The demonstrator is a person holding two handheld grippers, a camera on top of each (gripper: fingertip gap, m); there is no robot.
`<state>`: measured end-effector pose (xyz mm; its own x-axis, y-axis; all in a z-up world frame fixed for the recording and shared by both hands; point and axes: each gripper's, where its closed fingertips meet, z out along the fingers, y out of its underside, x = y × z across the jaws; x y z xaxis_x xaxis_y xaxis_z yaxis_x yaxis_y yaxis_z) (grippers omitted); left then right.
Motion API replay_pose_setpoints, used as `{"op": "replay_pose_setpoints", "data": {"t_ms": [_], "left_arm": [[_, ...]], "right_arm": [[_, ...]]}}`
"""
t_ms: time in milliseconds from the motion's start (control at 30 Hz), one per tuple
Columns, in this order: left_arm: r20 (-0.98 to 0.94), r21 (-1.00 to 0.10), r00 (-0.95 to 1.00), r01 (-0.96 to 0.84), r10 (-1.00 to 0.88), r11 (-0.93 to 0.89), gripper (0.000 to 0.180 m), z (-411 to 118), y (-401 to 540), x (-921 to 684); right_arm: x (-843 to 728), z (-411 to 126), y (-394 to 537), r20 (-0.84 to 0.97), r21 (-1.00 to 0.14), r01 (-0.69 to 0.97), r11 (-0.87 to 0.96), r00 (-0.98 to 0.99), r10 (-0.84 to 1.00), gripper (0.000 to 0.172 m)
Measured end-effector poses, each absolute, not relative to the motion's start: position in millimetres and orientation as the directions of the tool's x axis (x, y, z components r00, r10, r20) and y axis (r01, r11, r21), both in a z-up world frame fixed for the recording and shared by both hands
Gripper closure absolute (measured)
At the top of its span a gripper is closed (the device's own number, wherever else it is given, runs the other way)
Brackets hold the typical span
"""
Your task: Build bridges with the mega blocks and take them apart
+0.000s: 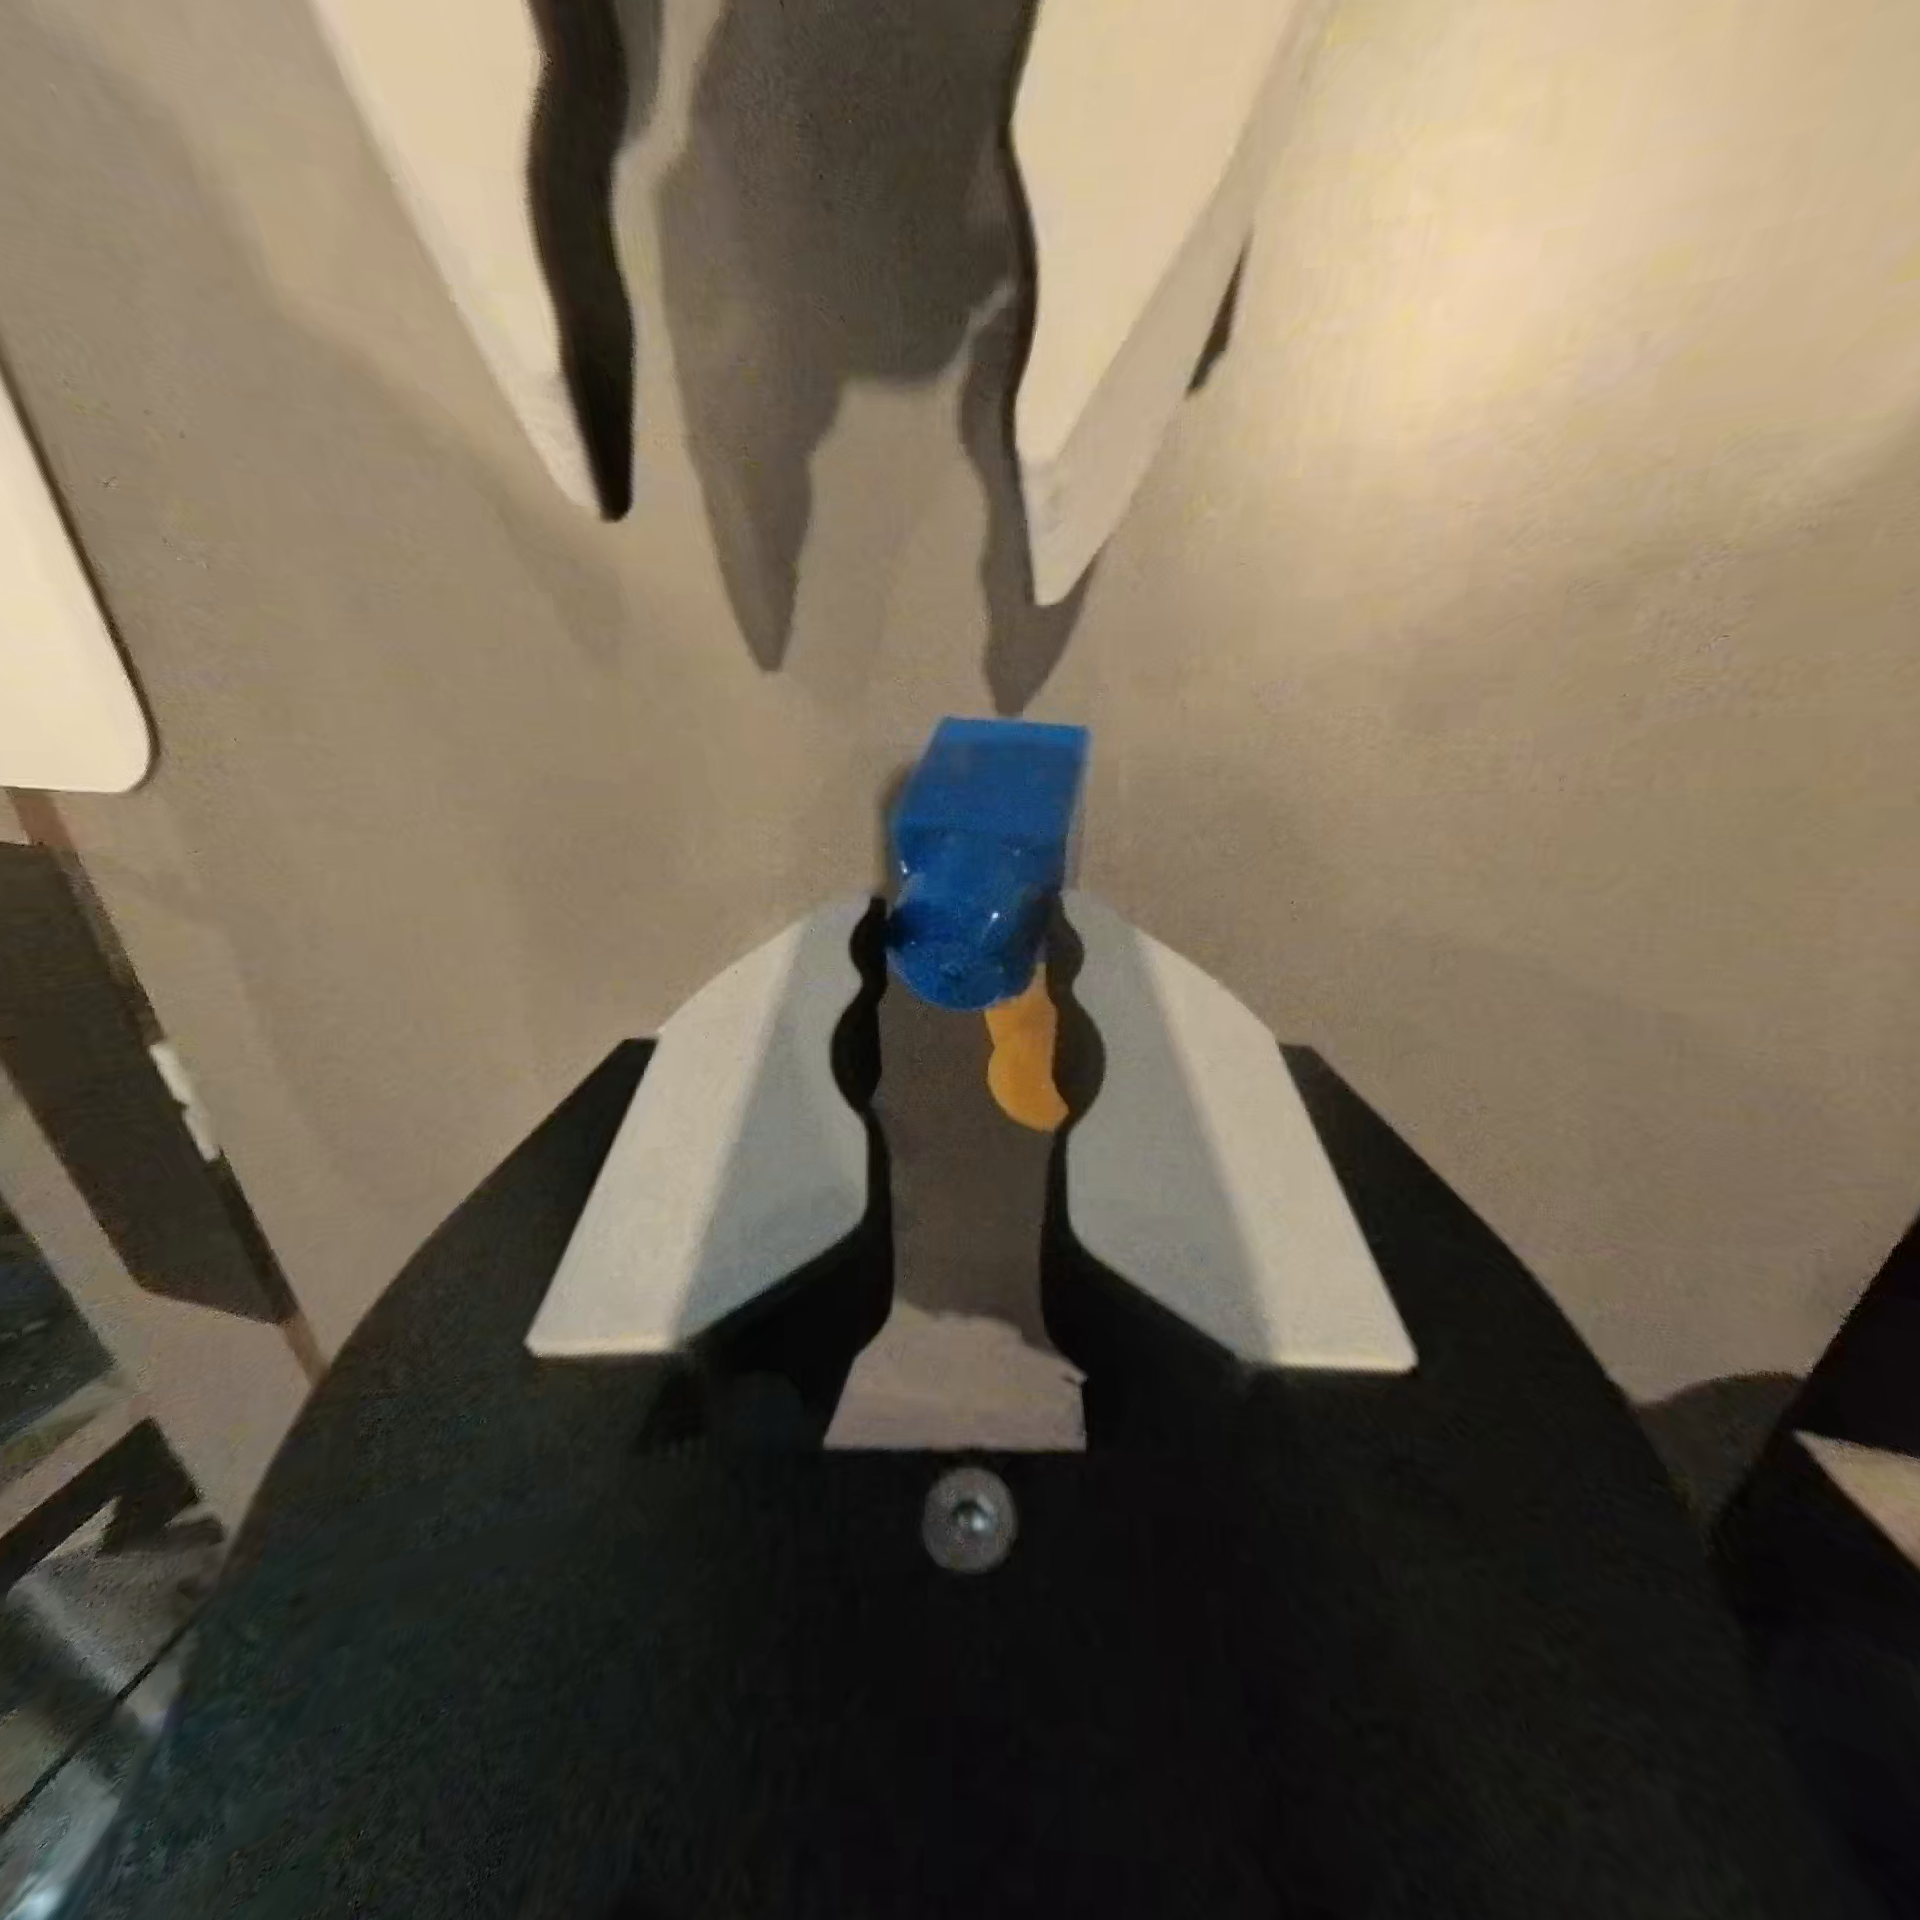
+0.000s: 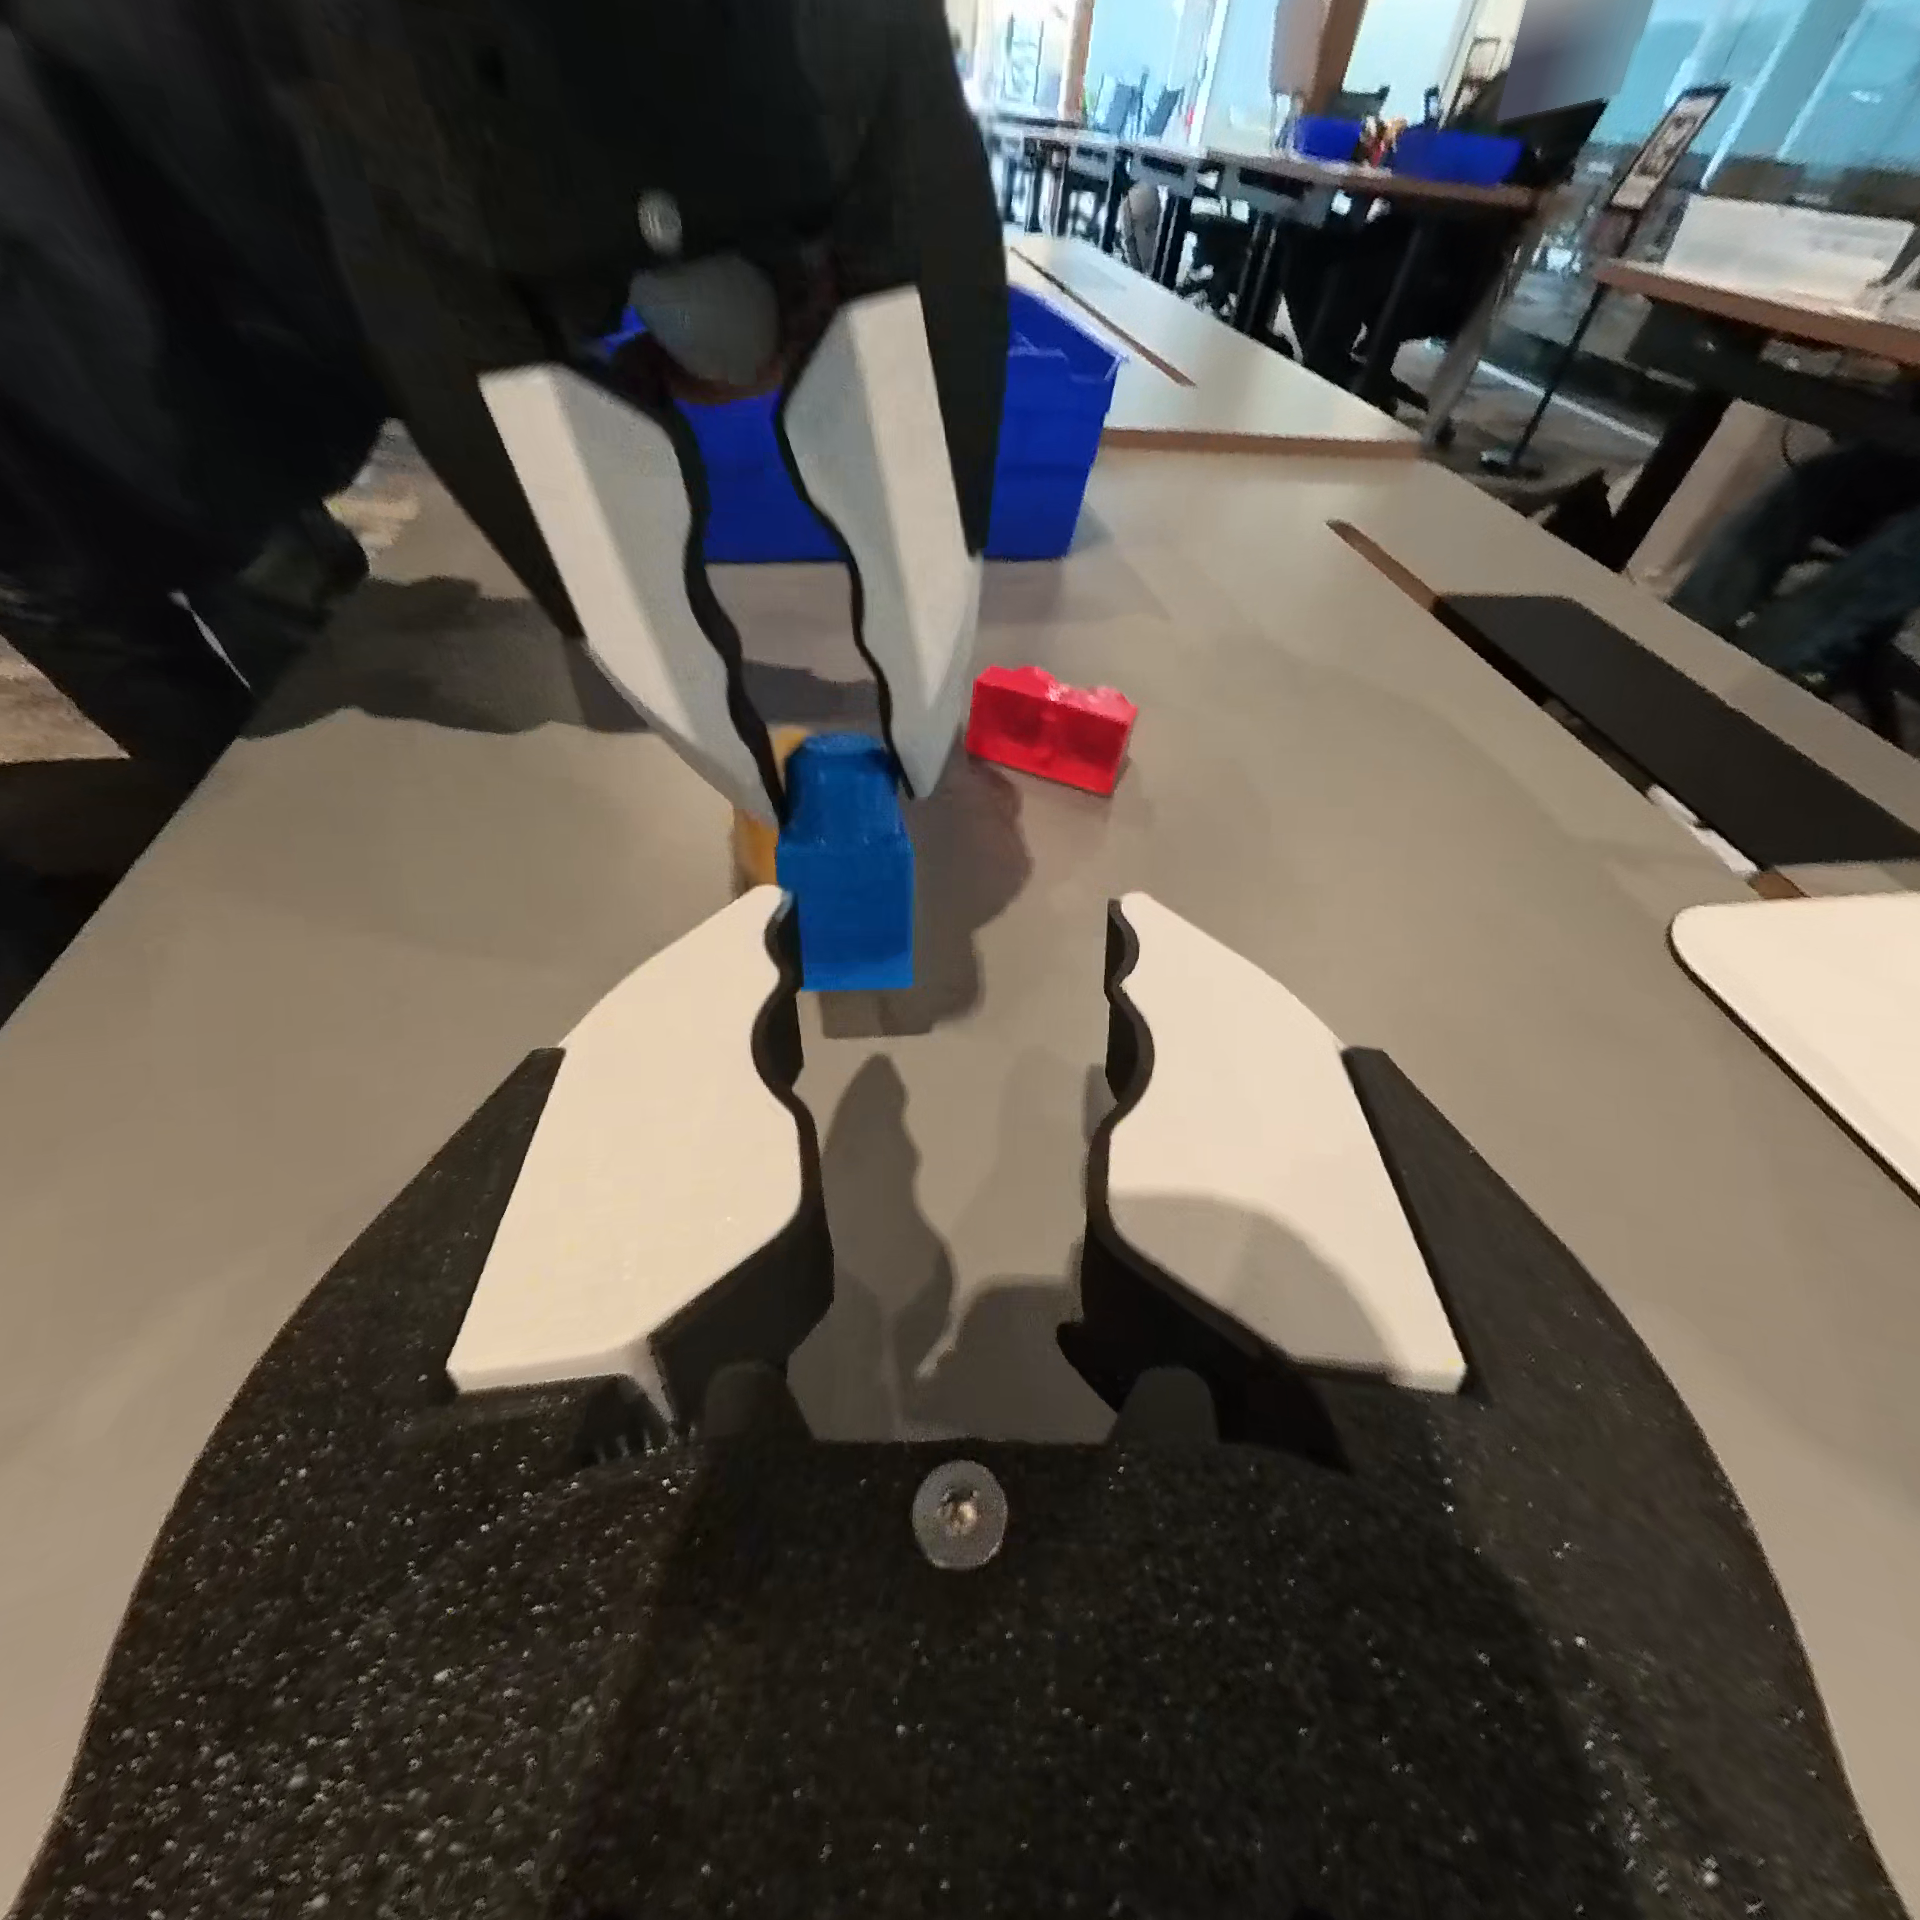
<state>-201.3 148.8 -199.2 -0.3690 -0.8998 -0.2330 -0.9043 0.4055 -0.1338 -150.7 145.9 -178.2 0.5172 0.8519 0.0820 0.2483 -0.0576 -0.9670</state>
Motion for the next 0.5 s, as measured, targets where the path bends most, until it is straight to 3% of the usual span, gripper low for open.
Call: {"op": "replay_pose_setpoints", "data": {"t_ms": [167,300,400,500], "left_arm": [[-0.214,0.021,-0.405,-0.912,-0.889,0.410,0.151,-220.9,153.5,-200.4],[-0.237,-0.023,-0.377,-0.919,-0.895,0.393,0.145,-227.3,156.0,-196.8],[-0.339,-0.157,-0.278,-0.925,-0.899,0.346,0.131,-206.2,163.4,-200.6],[-0.271,-0.475,-0.143,-0.840,-0.952,0.262,0.129,-180.0,149.0,-213.3]], "right_arm": [[-150.9,-183.8,144.5,0.072,-0.957,0.278,-0.083,0.503,0.861,0.117],[-150.2,-191.8,143.5,0.064,-0.944,0.311,-0.108,0.496,0.866,0.118],[-150.0,-199.3,143.0,0.042,-0.936,0.325,-0.137,0.487,0.872,0.120],[-160.3,-206.2,140.6,0.032,-0.922,0.356,-0.152,0.461,0.887,0.126]]}}
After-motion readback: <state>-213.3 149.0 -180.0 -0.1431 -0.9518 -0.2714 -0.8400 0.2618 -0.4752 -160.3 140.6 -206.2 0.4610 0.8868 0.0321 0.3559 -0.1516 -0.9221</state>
